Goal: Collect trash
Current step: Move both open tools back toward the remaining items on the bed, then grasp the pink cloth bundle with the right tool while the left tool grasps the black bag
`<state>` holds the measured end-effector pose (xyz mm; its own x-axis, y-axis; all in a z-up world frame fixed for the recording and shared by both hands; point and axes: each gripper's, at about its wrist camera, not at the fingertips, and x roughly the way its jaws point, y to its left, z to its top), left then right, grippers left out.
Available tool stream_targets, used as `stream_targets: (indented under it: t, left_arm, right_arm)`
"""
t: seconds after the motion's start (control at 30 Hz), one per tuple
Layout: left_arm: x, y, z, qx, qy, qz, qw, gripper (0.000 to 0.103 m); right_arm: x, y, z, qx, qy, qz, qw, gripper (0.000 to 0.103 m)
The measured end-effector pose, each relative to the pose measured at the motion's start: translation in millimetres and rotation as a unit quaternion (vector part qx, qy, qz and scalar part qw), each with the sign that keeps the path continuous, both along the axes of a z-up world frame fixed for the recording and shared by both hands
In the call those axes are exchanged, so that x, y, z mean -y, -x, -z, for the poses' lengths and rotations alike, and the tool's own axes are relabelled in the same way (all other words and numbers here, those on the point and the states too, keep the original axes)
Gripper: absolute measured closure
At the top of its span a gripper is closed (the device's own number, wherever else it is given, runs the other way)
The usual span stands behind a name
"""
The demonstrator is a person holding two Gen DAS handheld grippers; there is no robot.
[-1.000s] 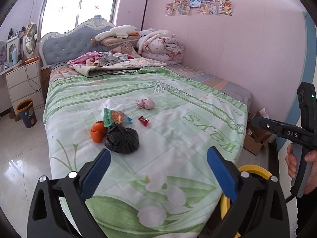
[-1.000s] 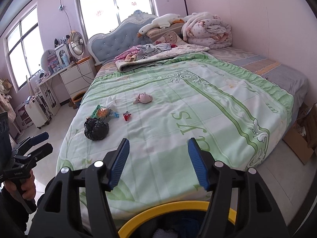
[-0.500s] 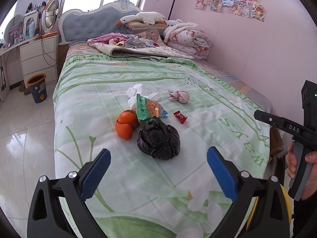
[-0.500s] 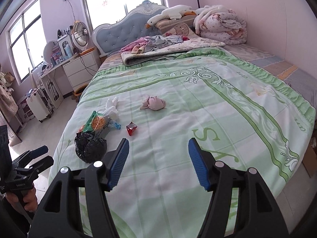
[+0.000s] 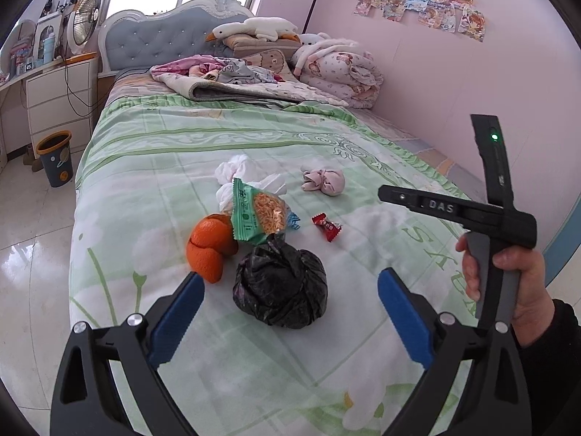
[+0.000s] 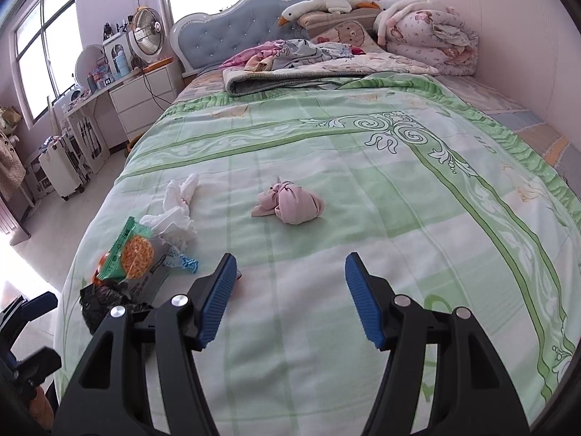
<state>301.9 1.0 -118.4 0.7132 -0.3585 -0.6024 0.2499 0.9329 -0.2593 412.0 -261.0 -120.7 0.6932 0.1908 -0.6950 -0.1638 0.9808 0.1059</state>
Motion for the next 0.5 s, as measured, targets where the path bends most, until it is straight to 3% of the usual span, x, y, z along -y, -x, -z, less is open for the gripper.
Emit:
stream_targets:
  t: [0.33,0.5]
  left_arm:
    - [12.7,-21.2,19.0,-0.024,0.009,0.029,0.9993,0.031]
    - [23.7,-31.0,29.3,-0.034,-0.002,0.05,0.9982,0.047]
  right_arm:
    - [-26.4,-76.3,27.3,-0.007,0.071,0.004,0.997,0.038]
    - [-30.5,-111.9,46.0,-0.029,0.092,0.007,0.995,0.039]
